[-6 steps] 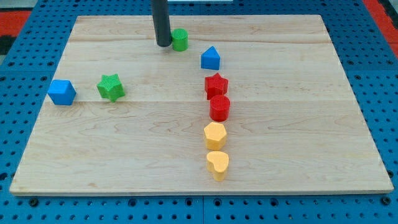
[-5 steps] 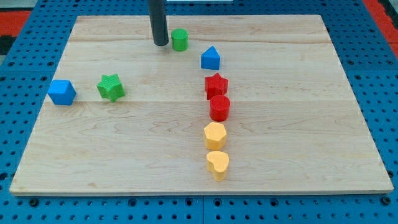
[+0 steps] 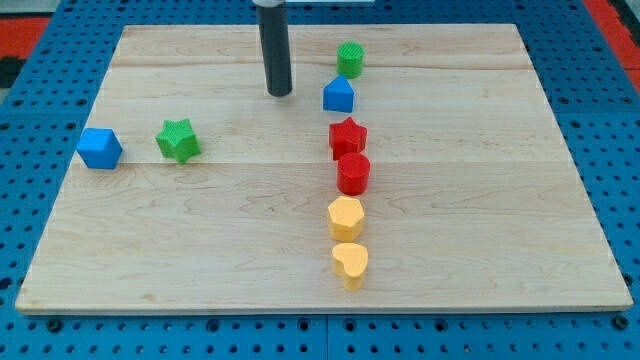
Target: Slide the green star up a bit
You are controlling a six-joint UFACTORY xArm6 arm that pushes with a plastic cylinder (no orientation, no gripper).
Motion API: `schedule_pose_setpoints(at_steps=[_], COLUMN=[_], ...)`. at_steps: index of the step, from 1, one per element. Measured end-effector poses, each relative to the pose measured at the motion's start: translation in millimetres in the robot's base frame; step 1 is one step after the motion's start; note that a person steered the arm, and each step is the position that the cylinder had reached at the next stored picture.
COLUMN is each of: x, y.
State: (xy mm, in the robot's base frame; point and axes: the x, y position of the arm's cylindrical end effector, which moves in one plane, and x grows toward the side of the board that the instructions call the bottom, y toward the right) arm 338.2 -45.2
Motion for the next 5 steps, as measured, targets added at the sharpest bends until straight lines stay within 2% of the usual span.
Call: schedule_pose_setpoints(at_steps=[2, 3, 4, 5], x=[113, 155, 142, 104], y=[-28, -88, -113, -113])
